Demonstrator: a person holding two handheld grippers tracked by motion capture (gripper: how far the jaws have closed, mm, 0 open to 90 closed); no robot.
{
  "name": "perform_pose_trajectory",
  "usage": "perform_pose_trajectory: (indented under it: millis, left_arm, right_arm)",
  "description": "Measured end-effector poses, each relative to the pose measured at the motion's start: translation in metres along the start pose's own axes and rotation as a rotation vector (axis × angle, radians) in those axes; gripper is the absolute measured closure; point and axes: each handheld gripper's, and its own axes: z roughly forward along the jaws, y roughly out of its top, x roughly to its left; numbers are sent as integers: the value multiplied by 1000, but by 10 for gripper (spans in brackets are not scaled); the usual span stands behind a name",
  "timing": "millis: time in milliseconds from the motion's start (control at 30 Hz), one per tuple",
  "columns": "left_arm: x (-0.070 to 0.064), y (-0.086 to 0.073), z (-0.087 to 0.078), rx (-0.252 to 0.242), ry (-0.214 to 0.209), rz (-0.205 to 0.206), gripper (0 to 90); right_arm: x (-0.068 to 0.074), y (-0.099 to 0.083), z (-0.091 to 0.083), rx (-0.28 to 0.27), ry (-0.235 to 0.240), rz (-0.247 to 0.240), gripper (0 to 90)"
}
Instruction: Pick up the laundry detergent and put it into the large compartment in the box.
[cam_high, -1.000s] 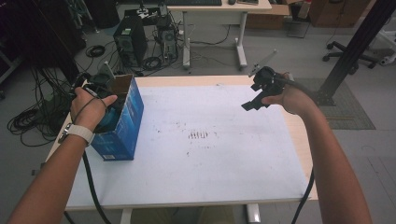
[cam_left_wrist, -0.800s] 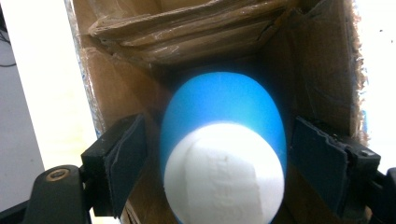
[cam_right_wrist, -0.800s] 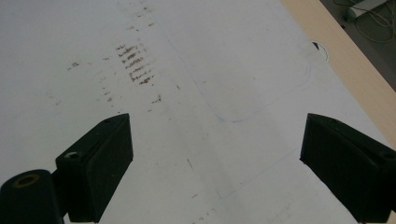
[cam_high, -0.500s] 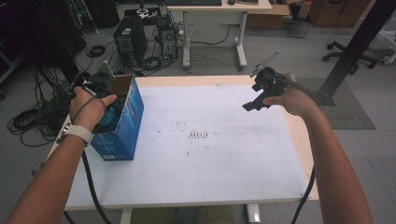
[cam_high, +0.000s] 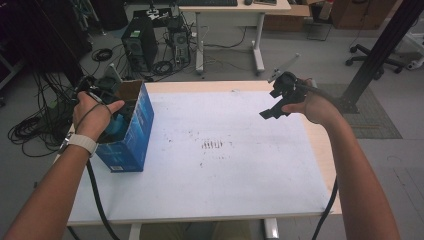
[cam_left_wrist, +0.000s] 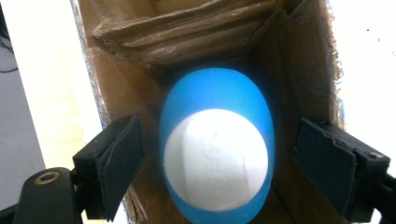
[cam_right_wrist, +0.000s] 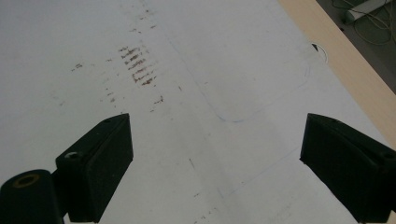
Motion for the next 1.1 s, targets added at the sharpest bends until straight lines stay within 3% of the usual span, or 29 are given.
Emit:
perform_pose_trajectory:
  millis: [367, 800, 1100]
  left_arm:
    - [0, 0, -13, -17, -9, 9, 118]
    - [-7, 1, -39, -16, -8, 56, 99]
    - [-16, 0, -59, -41, -14, 98, 93]
  right_arm:
    - [2, 0, -2, -2, -1, 0, 95]
    - [2, -3, -7, -10, -9, 5, 95]
    - [3, -2, -10, -5, -10, 2, 95]
